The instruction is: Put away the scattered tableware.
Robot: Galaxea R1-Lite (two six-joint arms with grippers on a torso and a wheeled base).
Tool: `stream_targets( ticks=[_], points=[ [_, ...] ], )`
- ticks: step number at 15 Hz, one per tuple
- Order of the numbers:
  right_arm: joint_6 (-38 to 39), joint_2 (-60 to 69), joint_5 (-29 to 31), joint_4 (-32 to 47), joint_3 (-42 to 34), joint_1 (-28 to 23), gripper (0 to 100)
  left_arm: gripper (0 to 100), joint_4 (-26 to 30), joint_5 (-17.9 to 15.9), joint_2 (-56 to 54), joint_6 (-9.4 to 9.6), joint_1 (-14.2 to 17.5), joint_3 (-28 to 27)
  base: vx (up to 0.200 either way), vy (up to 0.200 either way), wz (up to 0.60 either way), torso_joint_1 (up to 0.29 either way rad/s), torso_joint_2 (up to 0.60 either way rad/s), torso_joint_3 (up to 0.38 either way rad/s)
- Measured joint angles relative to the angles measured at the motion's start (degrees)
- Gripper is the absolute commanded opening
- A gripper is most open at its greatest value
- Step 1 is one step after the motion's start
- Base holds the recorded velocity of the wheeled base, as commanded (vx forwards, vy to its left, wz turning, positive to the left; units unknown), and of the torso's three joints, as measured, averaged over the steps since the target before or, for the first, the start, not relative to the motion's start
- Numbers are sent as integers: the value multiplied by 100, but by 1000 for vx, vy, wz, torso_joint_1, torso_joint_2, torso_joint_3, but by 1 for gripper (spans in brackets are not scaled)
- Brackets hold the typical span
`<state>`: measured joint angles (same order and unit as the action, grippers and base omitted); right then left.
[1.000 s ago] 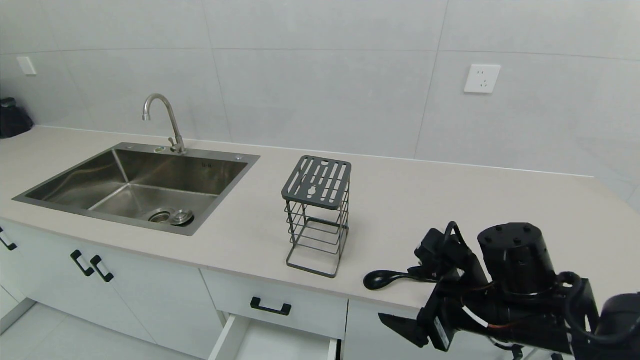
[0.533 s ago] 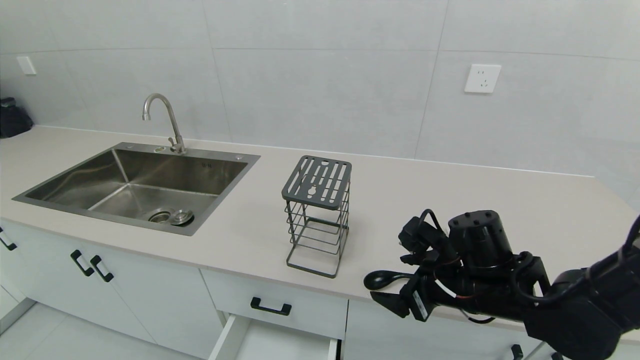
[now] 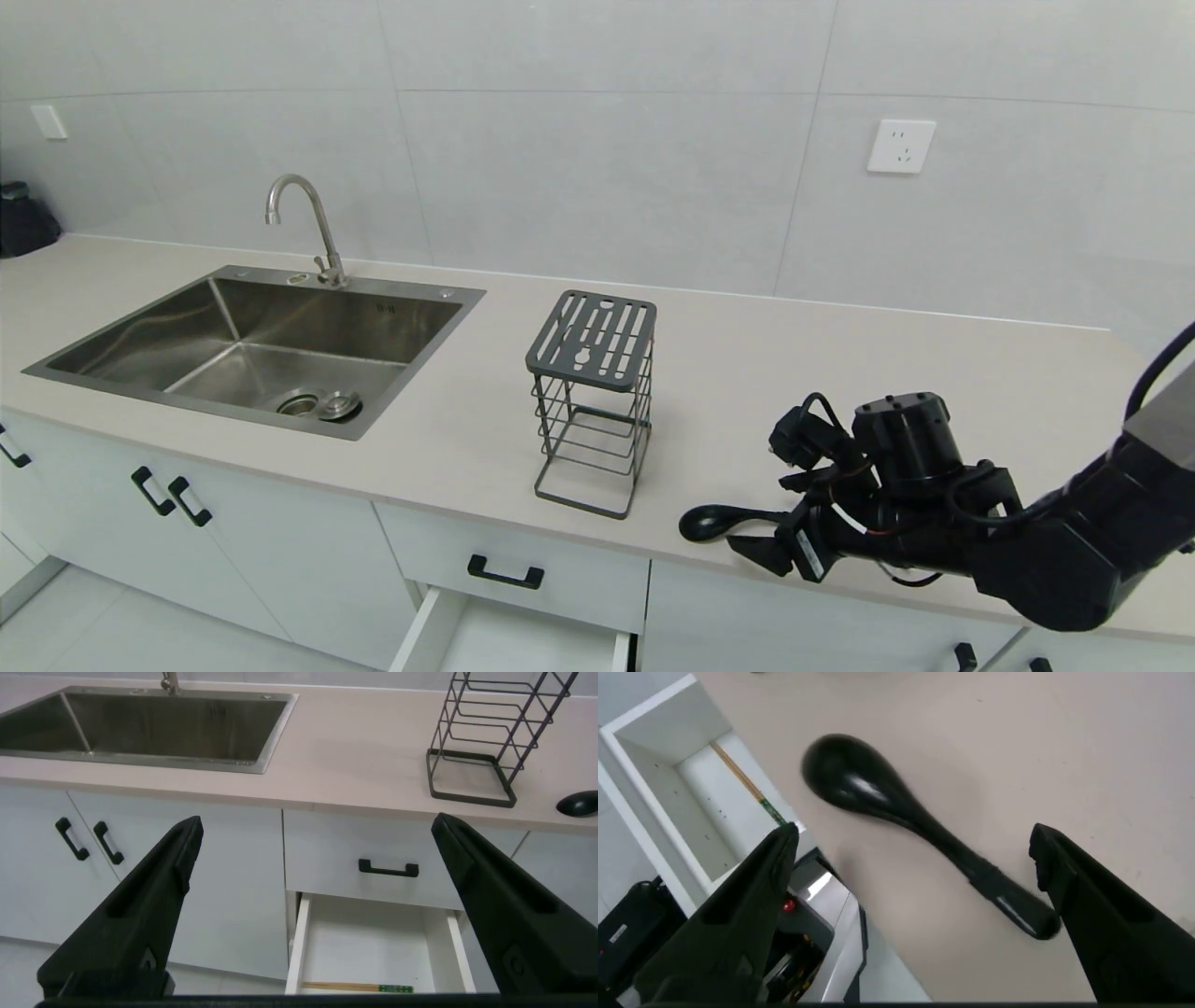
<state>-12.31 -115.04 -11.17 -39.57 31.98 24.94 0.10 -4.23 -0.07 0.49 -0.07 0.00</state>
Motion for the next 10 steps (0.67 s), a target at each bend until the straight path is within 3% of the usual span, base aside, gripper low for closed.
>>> stream_targets(
  ticks=[10],
  points=[
    [-251,-690,-210,-15,405,-315,100,100,0,0,0,2,0,0,0,0,0,0,0,0]
  ],
)
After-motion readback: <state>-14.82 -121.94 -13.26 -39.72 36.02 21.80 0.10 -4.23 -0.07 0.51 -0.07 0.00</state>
